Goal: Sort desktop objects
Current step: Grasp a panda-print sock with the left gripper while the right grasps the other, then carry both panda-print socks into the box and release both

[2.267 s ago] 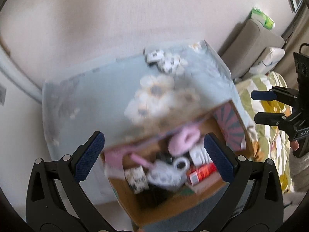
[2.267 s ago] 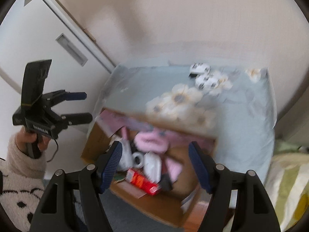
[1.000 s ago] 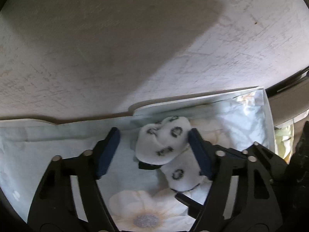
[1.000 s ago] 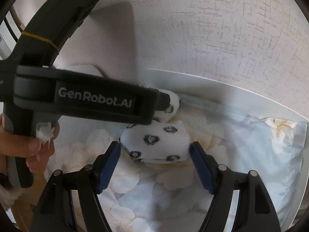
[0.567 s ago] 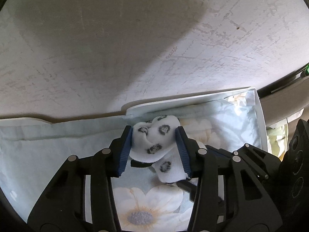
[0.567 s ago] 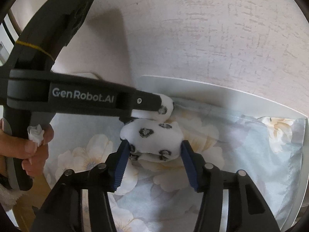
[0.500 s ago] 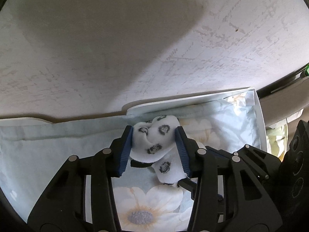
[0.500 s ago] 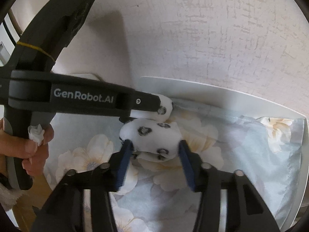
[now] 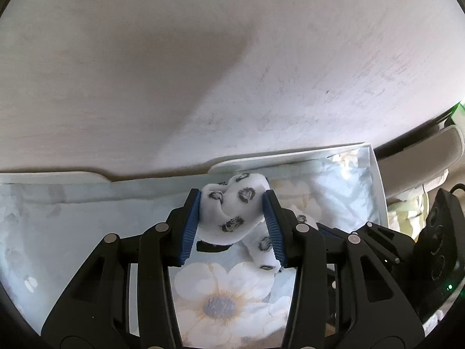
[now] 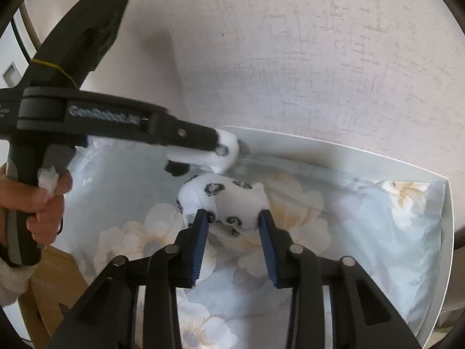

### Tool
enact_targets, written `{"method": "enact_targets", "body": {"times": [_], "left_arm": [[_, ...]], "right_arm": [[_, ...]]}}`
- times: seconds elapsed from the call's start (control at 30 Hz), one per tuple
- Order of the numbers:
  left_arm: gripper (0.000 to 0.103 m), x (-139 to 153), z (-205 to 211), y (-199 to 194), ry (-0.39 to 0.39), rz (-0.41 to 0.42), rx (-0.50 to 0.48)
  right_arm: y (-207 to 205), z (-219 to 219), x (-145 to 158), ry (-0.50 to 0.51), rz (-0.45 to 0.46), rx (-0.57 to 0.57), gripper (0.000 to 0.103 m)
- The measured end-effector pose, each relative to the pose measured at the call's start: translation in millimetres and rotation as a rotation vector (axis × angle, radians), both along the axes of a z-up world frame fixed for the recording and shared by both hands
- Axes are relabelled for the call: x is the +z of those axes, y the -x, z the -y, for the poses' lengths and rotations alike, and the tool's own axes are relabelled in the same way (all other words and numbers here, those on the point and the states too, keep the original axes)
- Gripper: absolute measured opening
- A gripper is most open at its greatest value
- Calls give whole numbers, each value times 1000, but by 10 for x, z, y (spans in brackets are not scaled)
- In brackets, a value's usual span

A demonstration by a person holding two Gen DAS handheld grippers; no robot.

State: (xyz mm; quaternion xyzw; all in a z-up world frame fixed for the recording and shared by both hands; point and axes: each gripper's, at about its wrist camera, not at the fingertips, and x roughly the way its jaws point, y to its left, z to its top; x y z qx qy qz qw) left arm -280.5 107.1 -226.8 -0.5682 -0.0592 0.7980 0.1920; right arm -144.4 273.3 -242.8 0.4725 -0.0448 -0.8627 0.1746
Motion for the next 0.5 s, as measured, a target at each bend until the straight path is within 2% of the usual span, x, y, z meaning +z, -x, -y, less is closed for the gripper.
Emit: {"method": "enact_targets", "body": {"times": [0.23, 0.5], "left_arm": [[40, 267, 111, -144, -11, -29, 1], [40, 946, 379, -588, -29, -97, -13]], "right_arm": [[-236, 4, 225, -10, -28, -9, 31], [-338, -263, 721, -17, -99, 2, 31]]}}
